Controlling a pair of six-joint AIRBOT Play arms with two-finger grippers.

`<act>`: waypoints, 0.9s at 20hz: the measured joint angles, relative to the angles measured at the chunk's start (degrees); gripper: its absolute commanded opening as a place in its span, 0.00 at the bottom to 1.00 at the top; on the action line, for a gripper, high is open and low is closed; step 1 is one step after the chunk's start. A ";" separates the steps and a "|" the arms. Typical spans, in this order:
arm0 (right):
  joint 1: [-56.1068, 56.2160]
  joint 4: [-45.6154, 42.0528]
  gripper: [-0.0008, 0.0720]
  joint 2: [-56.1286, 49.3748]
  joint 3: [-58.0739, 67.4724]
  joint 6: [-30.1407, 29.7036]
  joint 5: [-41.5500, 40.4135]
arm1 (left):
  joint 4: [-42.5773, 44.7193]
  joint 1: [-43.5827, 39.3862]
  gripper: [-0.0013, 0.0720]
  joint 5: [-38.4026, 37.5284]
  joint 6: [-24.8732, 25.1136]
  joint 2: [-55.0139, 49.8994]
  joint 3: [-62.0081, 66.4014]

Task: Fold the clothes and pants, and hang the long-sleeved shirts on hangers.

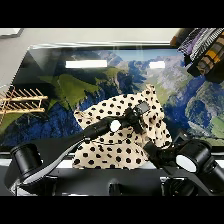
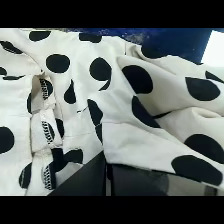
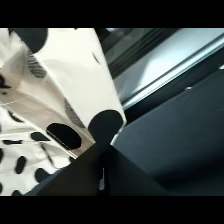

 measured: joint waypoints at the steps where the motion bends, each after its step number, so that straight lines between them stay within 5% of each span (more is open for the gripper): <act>1: 0.00 0.00 0.06 0.07 0.00 -0.20 0.24 | -0.09 0.39 0.05 -0.17 -0.44 0.33 0.26; 8: -6.88 -3.17 0.06 0.22 5.64 -4.55 -1.05 | -0.37 6.03 0.05 -2.62 -4.35 4.50 5.57; 13: -20.31 4.46 0.06 -11.41 18.49 -25.88 -9.01 | -0.09 12.52 0.05 -5.40 -5.01 8.50 11.65; 18: -24.00 10.58 0.06 -31.28 45.77 -43.50 -12.00 | 4.33 20.85 0.05 -9.79 -7.48 14.88 15.39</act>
